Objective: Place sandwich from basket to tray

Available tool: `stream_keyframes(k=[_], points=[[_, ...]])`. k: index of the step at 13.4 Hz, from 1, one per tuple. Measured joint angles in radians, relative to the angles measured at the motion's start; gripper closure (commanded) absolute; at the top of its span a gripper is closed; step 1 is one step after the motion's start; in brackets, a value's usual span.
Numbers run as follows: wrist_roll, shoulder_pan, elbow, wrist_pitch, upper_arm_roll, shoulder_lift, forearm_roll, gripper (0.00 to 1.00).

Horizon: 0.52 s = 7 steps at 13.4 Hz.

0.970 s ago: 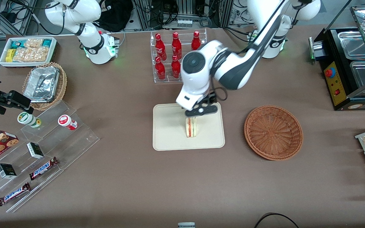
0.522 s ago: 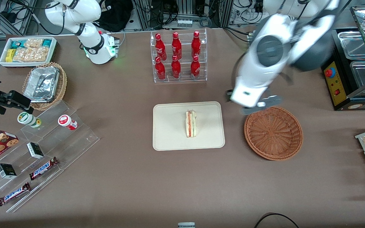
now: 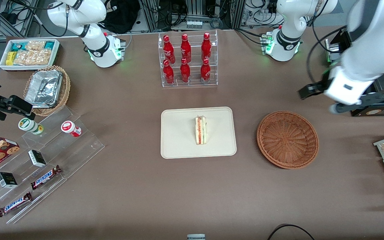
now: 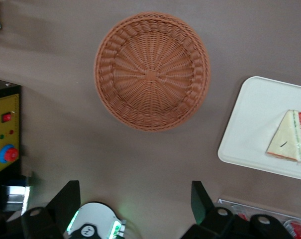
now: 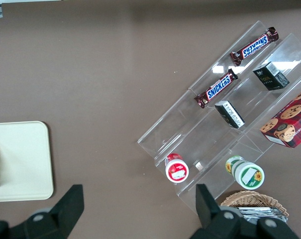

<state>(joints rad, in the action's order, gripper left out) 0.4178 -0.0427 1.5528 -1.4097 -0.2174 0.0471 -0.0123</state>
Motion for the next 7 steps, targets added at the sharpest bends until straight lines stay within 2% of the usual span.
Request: stream_keyframes(k=[3,7], points=[[-0.105,-0.083,-0.007,0.008,0.000,-0.024,0.000,0.00],[-0.132,-0.112,-0.019,0.064,0.009,-0.030,0.000,0.00]])
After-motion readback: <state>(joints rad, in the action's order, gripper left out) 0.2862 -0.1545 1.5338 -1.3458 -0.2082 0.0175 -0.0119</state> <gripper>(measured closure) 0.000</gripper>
